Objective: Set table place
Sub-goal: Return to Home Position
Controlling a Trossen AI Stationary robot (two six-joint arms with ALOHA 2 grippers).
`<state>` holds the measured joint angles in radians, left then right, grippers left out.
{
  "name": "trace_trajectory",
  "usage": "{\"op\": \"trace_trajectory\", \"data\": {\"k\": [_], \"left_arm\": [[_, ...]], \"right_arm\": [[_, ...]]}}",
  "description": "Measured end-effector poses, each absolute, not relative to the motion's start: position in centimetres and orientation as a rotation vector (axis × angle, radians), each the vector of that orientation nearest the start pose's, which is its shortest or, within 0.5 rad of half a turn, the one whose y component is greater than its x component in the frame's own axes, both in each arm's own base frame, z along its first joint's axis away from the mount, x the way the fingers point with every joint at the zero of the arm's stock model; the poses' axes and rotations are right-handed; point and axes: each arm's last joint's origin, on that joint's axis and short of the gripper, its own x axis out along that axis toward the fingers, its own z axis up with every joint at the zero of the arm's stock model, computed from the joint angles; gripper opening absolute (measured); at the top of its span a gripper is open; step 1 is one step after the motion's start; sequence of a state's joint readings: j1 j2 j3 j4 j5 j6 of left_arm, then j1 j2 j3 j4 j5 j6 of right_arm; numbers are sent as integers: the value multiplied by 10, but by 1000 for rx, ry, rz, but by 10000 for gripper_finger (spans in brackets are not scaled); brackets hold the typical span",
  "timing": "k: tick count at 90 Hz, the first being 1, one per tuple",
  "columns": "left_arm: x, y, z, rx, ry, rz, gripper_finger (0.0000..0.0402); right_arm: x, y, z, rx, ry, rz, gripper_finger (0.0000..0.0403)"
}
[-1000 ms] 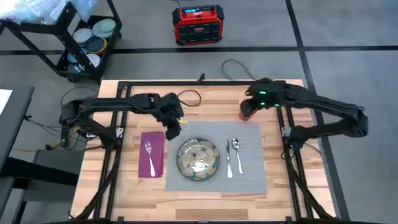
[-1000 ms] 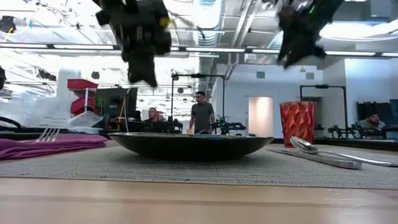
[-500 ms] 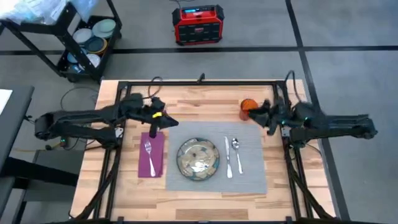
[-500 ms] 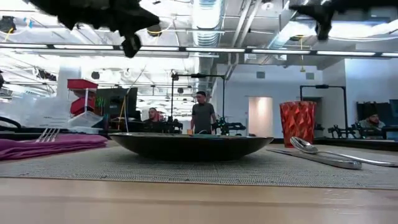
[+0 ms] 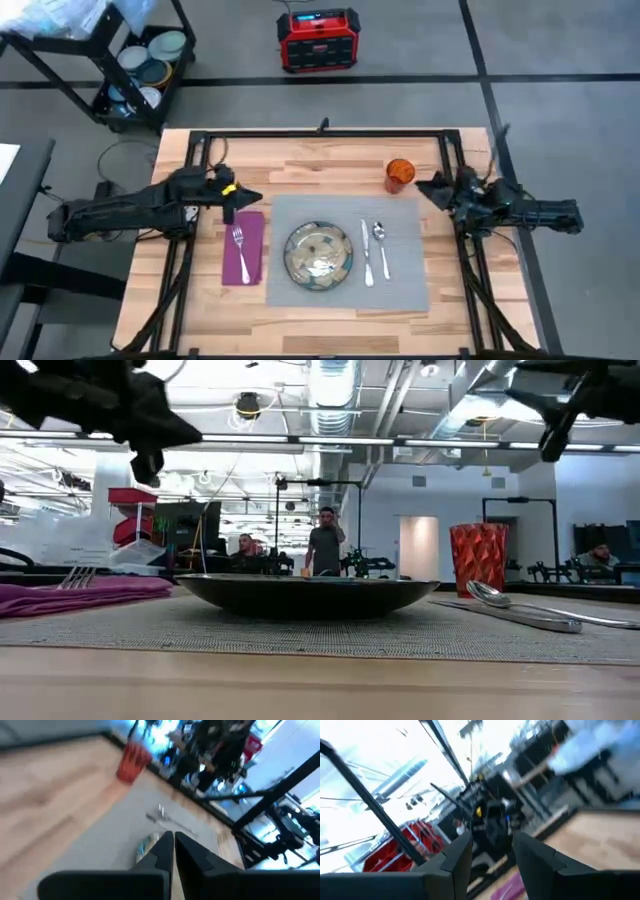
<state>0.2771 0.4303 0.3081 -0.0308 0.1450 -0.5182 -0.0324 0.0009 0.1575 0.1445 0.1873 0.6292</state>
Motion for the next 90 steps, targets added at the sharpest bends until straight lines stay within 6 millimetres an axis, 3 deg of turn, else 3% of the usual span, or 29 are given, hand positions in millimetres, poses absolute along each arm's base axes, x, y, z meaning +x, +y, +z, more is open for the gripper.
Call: {"op": "trace_trajectory", "data": {"k": [25,38,48,56,69,79,90], "left_arm": [[78,22,217,-535,-146,178,0],[77,22,222,-521,-112,190,0],[72,21,232,-482,-152,185,0],[70,20,236,-467,-146,177,0],[70,20,232,-482,-104,190,0],[73,21,223,-512,-80,212,0],[76,22,215,-540,-71,215,0]], "right_arm": [[67,-10,258,501,-336,-125,97],[34,-8,300,428,-304,-179,89],[-2,-3,334,353,-322,-208,86],[-26,0,349,335,-313,-243,86],[-37,5,352,326,-291,-330,86],[-19,4,334,379,-224,-414,86],[3,-1,320,411,-238,-395,86]]}}
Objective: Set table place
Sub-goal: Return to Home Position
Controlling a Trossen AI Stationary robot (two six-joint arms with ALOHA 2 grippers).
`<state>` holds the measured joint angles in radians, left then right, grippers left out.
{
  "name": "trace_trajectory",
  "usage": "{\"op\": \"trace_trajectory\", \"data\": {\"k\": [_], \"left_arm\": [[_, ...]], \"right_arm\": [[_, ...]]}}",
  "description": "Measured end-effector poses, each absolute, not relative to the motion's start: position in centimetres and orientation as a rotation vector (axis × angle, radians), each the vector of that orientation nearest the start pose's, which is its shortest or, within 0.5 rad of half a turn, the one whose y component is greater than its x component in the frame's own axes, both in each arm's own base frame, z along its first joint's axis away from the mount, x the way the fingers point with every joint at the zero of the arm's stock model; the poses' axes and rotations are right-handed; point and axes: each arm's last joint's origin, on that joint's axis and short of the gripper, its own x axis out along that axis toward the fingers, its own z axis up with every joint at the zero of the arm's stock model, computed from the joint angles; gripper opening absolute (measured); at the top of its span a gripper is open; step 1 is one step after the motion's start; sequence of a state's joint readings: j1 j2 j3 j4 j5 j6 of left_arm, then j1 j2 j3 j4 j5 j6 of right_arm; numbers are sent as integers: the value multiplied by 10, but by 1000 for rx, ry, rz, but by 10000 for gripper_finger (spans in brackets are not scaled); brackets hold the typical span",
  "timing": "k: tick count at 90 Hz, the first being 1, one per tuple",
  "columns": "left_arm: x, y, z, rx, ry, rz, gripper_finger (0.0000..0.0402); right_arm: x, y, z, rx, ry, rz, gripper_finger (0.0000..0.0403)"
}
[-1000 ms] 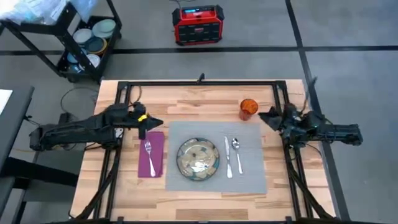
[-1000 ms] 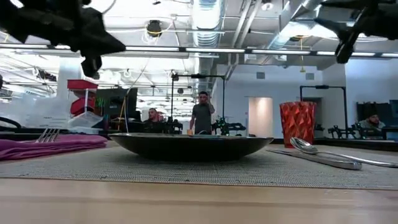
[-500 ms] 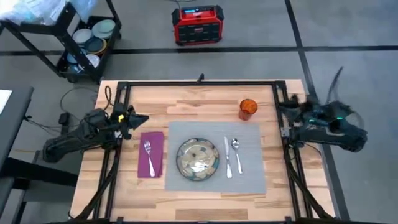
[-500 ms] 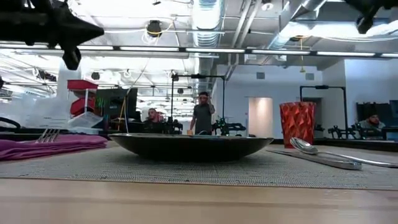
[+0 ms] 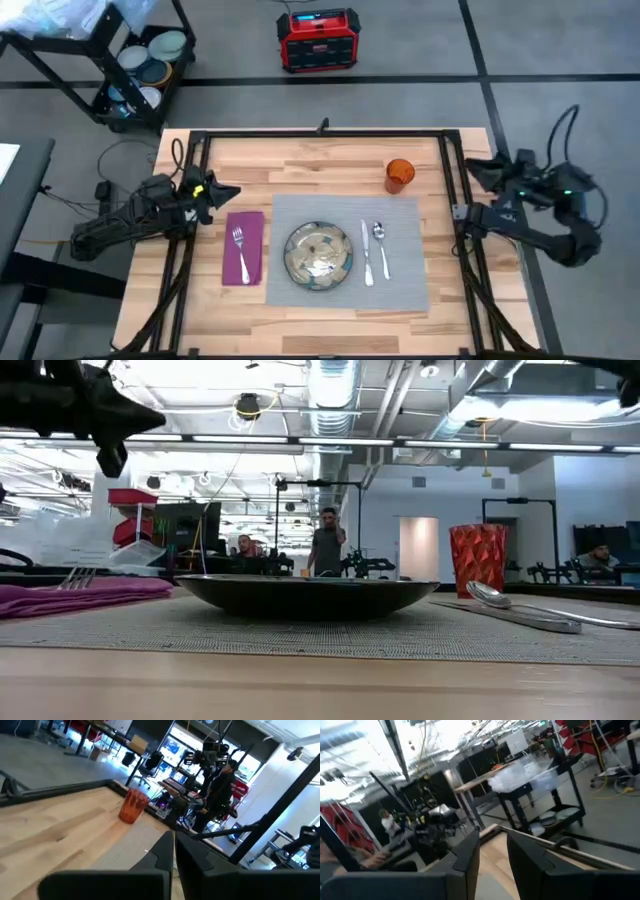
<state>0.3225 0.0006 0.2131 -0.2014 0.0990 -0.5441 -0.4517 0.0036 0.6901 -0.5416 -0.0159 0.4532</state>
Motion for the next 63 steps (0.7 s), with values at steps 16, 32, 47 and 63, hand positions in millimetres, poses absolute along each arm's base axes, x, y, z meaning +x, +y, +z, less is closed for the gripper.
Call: {"op": "trace_trajectory", "data": {"k": [16,32,47,63], "left_arm": [[76,23,215,-541,-75,214,0],[76,22,217,-541,-77,188,0],[76,21,223,-470,-122,156,0],[76,20,223,-346,-108,124,0]], "right_arm": [[22,-8,310,388,-303,-331,86],[31,-14,303,358,-363,-318,86],[43,-18,291,326,-402,-236,86],[61,-26,261,280,-379,-152,86]]}}
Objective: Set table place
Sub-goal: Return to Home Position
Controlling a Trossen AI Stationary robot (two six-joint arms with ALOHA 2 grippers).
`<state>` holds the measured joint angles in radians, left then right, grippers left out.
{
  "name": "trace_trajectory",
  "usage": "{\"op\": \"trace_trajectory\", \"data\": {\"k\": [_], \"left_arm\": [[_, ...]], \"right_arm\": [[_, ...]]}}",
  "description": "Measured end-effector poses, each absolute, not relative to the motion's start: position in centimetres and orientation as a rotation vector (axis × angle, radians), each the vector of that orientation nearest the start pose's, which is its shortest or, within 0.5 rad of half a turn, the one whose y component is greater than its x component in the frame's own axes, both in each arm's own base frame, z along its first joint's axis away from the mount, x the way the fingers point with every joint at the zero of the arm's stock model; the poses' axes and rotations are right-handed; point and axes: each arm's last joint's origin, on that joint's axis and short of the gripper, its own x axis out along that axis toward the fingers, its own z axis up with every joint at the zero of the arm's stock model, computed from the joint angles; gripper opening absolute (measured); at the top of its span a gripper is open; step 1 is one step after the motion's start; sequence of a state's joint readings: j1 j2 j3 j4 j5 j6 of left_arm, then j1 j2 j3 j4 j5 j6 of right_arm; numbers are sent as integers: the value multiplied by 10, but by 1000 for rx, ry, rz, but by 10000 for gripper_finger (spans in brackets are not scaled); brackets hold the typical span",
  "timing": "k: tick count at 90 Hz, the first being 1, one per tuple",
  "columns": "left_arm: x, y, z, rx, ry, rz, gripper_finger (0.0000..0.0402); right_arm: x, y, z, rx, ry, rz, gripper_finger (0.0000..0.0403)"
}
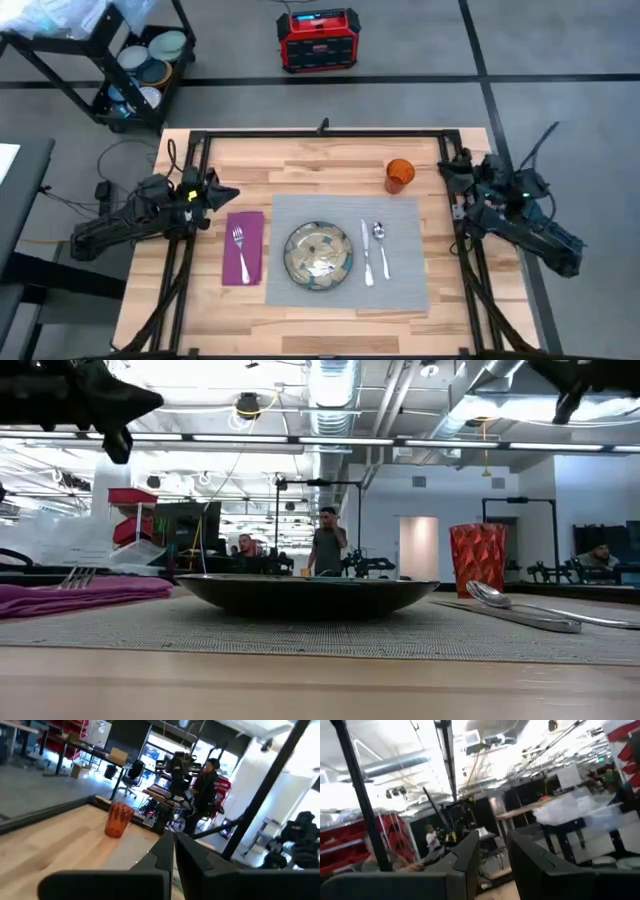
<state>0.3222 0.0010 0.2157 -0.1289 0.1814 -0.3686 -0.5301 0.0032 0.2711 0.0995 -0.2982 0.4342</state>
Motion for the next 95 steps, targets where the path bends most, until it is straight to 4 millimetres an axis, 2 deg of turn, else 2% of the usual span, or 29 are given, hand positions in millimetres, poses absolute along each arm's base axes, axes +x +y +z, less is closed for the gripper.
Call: {"op": "trace_trajectory", "data": {"k": [26,38,52,75,87,95], "left_arm": [[77,19,215,-233,-12,90,0],[79,19,209,-232,-2,85,0],[83,20,201,-245,-27,65,0],[83,19,210,-292,-121,28,0],[88,21,190,-381,-40,52,0],[91,23,178,-417,-26,63,0]], "right_arm": [[82,-36,199,303,-353,-59,86],[84,-36,193,307,-282,-72,86],[84,-37,192,306,-281,-78,86],[85,-36,191,448,-270,-48,86],[87,-37,176,530,-132,-75,86],[88,-38,173,526,-107,-88,86]]}}
